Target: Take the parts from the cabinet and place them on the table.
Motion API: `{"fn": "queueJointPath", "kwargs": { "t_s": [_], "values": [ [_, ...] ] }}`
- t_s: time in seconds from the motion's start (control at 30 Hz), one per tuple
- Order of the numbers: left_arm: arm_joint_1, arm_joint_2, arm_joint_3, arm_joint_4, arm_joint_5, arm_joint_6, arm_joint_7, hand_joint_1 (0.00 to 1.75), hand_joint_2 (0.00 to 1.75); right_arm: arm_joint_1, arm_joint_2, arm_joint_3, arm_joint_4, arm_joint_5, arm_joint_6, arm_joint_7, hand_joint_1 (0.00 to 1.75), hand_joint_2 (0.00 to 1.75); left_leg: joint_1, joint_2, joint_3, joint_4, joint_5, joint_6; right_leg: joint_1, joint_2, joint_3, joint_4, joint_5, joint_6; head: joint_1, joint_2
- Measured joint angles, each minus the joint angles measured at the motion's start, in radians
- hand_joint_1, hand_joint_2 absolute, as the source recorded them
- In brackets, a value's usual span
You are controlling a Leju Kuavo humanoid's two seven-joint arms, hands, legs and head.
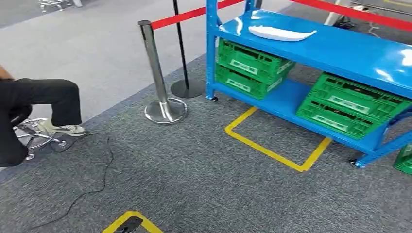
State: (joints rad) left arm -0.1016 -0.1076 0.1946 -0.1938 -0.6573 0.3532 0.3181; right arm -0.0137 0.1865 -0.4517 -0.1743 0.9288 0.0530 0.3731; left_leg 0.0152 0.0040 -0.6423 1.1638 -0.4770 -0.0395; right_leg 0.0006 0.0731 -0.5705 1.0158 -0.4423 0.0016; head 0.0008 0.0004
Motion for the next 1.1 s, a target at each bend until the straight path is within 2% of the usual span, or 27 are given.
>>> {"fn": "queueJointPath", "kwargs": {
  "t_s": [0.03,0.07,0.1,0.17,0.23,0.27,0.3,0.37,0.4,0.43,0.47,0.5,0.53,0.57,0.6,0.7,0.73,0.77,0.8,0.83,0.9,0.93,0.97,1.0,1.03,1.07,1.1],
  "values": [
    [0.000,0.000,0.000,0.000,0.002,0.002,0.000,0.00,0.00,-0.001,0.001,0.000,0.000,0.003,0.000,0.001,0.00,0.00,0.007,-0.026,0.036,-0.073,0.037,-0.007,-0.002,0.012,0.000,0.003,-0.001,0.006,-0.001,0.000],
    [0.000,-0.002,0.001,0.000,0.005,0.001,-0.001,0.00,0.00,-0.002,0.000,0.000,0.000,0.008,0.001,0.002,0.00,0.00,0.017,-0.076,0.055,-0.123,0.041,-0.012,0.001,0.021,-0.006,0.007,-0.003,0.015,-0.005,0.000],
    [-0.001,-0.002,0.002,0.000,0.008,0.002,-0.002,0.00,0.00,-0.004,0.000,0.000,0.000,0.012,0.003,0.002,0.00,0.00,0.019,-0.080,0.068,-0.152,0.027,-0.001,0.003,0.034,-0.017,0.019,-0.006,0.020,-0.004,0.000],
    [-0.001,-0.002,0.003,0.000,0.013,0.002,-0.002,0.00,0.00,-0.001,0.000,0.001,0.000,0.018,0.005,0.002,0.00,0.00,0.009,-0.064,0.063,-0.142,0.027,0.014,-0.005,0.048,-0.022,0.009,0.001,0.031,-0.006,0.000],
    [-0.003,-0.001,0.005,0.000,0.019,0.004,-0.003,0.00,0.00,0.004,0.000,0.001,0.000,0.022,0.007,0.002,0.00,0.00,0.013,-0.041,0.066,-0.148,0.031,0.032,-0.010,0.057,-0.033,0.013,-0.002,0.042,-0.006,0.000],
    [-0.005,-0.001,0.005,0.000,0.021,0.005,-0.005,0.00,0.00,0.003,0.000,0.002,0.000,0.028,0.009,0.001,0.00,0.00,0.010,-0.035,0.066,-0.148,0.031,0.038,-0.004,0.000,-0.045,0.043,-0.026,0.044,0.003,0.000],
    [-0.004,-0.002,0.006,0.000,0.028,0.005,-0.008,0.00,0.00,0.000,0.000,0.003,0.000,0.033,0.010,0.000,0.00,0.00,0.007,-0.024,0.066,-0.148,0.030,0.044,-0.004,-0.034,-0.077,0.108,-0.067,0.047,0.010,0.000],
    [0.002,-0.002,0.015,0.000,0.040,0.004,-0.012,0.00,0.00,-0.003,-0.002,0.008,0.000,0.042,0.013,-0.001,0.00,0.00,0.002,0.003,0.066,-0.148,0.029,0.048,-0.004,-0.058,-0.152,0.263,-0.139,0.051,0.010,0.000],
    [0.005,-0.001,0.020,0.000,0.042,0.002,-0.012,0.00,0.00,-0.003,-0.003,0.011,0.000,0.045,0.014,-0.002,0.00,0.00,0.000,0.017,0.066,-0.148,0.028,0.049,-0.004,-0.063,-0.175,0.311,-0.152,0.051,0.008,0.000],
    [0.005,-0.001,0.025,0.000,0.046,0.002,-0.012,0.00,0.00,-0.004,-0.005,0.014,0.000,0.046,0.014,-0.004,0.00,0.00,-0.002,0.029,0.067,-0.148,0.027,0.050,-0.004,-0.065,-0.174,0.313,-0.141,0.051,0.008,0.000],
    [0.004,-0.001,0.028,0.000,0.048,0.001,-0.012,0.00,0.00,-0.003,-0.006,0.016,0.000,0.048,0.015,-0.004,0.00,0.00,-0.003,0.039,0.068,-0.148,0.026,0.050,-0.004,-0.068,-0.148,0.266,-0.108,0.049,0.008,0.000],
    [0.003,-0.002,0.029,0.000,0.049,0.001,-0.012,0.00,0.00,-0.002,-0.007,0.018,0.000,0.050,0.017,-0.004,0.00,0.00,-0.004,0.048,0.071,-0.148,0.025,0.049,-0.003,-0.072,-0.102,0.185,-0.066,0.045,0.008,0.000],
    [0.002,-0.003,0.029,0.000,0.049,0.000,-0.012,0.00,0.00,-0.003,-0.009,0.019,0.000,0.051,0.018,-0.004,0.00,0.00,-0.004,0.055,0.075,-0.148,0.023,0.047,-0.002,-0.086,-0.052,0.096,-0.028,0.041,0.009,0.000],
    [0.003,-0.004,0.031,0.000,0.050,-0.002,-0.012,0.00,0.00,-0.002,-0.010,0.021,0.000,0.054,0.019,-0.004,0.00,0.00,-0.006,0.062,0.079,-0.148,0.020,0.043,0.004,-0.132,-0.014,0.025,-0.018,0.036,0.009,0.000],
    [0.003,-0.004,0.032,0.000,0.050,-0.002,-0.012,0.00,0.00,-0.005,-0.011,0.023,0.000,0.056,0.020,-0.005,0.00,0.00,-0.012,0.069,0.078,-0.145,0.018,0.038,0.011,-0.129,-0.012,0.020,-0.021,0.033,0.008,0.000],
    [0.002,-0.005,0.036,0.000,0.052,-0.002,-0.012,0.00,0.00,-0.004,-0.014,0.029,0.000,0.058,0.028,-0.011,0.00,0.00,-0.008,0.089,0.084,-0.154,0.025,0.022,0.015,-0.098,-0.021,0.020,-0.013,0.020,0.007,0.000],
    [-0.001,-0.006,0.036,0.000,0.052,-0.002,-0.012,0.00,0.00,-0.004,-0.014,0.030,0.000,0.059,0.029,-0.013,0.00,0.00,-0.009,0.098,0.091,-0.157,0.022,0.014,0.012,-0.089,-0.008,0.009,-0.009,0.013,0.009,0.000],
    [-0.001,-0.005,0.037,0.000,0.055,-0.001,-0.013,0.00,0.00,-0.003,-0.014,0.032,0.000,0.062,0.030,-0.014,0.00,0.00,-0.005,0.064,0.090,-0.147,0.011,0.007,0.005,-0.080,-0.002,0.001,-0.002,0.007,0.005,0.000],
    [-0.002,-0.006,0.040,0.000,0.058,0.001,-0.015,0.00,0.00,-0.005,-0.016,0.034,0.000,0.065,0.031,-0.016,0.00,0.00,-0.004,0.032,0.072,-0.107,-0.020,0.006,0.001,-0.074,-0.002,0.000,0.000,0.003,0.000,0.000],
    [-0.002,-0.005,0.042,0.000,0.060,0.001,-0.015,0.00,0.00,-0.008,-0.016,0.035,0.000,0.066,0.031,-0.016,0.00,0.00,-0.004,0.015,0.039,-0.034,-0.059,0.004,0.000,-0.065,-0.003,0.000,0.002,-0.002,-0.002,0.000],
    [0.003,-0.005,0.049,0.000,0.063,0.001,-0.015,0.00,0.00,-0.011,-0.016,0.039,0.000,0.068,0.034,-0.018,0.00,0.00,-0.004,0.006,-0.033,0.109,-0.114,0.001,0.000,-0.041,-0.006,0.000,0.002,-0.003,-0.004,0.000],
    [0.005,-0.005,0.052,0.000,0.064,0.001,-0.014,0.00,0.00,-0.011,-0.017,0.041,0.000,0.068,0.034,-0.019,0.00,0.00,-0.004,0.005,-0.048,0.133,-0.113,0.001,0.000,-0.030,-0.006,0.000,0.003,-0.003,-0.005,0.000],
    [0.007,-0.005,0.053,0.000,0.066,0.001,-0.014,0.00,0.00,-0.011,-0.018,0.043,0.000,0.069,0.034,-0.019,0.00,0.00,-0.004,0.005,-0.045,0.120,-0.090,0.001,-0.001,-0.017,-0.006,0.000,0.003,-0.003,-0.004,0.000],
    [0.007,-0.005,0.053,0.000,0.067,0.001,-0.014,0.00,0.00,-0.010,-0.019,0.044,0.000,0.069,0.035,-0.019,0.00,0.00,-0.003,0.003,-0.021,0.063,-0.045,0.002,-0.001,-0.002,-0.006,0.000,0.005,0.000,-0.004,0.000],
    [0.006,-0.004,0.054,0.000,0.067,0.001,-0.014,0.00,0.00,-0.011,-0.019,0.045,0.000,0.071,0.035,-0.019,0.00,0.00,0.000,-0.007,0.019,-0.022,0.005,0.002,-0.003,0.011,-0.005,0.001,0.006,0.003,-0.004,0.000],
    [0.005,-0.004,0.055,0.000,0.067,0.001,-0.014,0.00,0.00,-0.012,-0.020,0.046,0.000,0.071,0.035,-0.019,0.00,0.00,0.004,-0.033,0.053,-0.088,0.033,0.000,-0.004,0.021,-0.006,0.002,0.006,0.007,-0.005,0.000],
    [0.004,-0.005,0.056,0.000,0.067,0.001,-0.014,0.00,0.00,-0.014,-0.021,0.048,0.000,0.072,0.036,-0.019,0.00,0.00,0.009,-0.081,0.072,-0.140,0.038,-0.002,0.003,0.030,-0.012,0.010,0.004,0.016,-0.006,0.000]
  ]
}}
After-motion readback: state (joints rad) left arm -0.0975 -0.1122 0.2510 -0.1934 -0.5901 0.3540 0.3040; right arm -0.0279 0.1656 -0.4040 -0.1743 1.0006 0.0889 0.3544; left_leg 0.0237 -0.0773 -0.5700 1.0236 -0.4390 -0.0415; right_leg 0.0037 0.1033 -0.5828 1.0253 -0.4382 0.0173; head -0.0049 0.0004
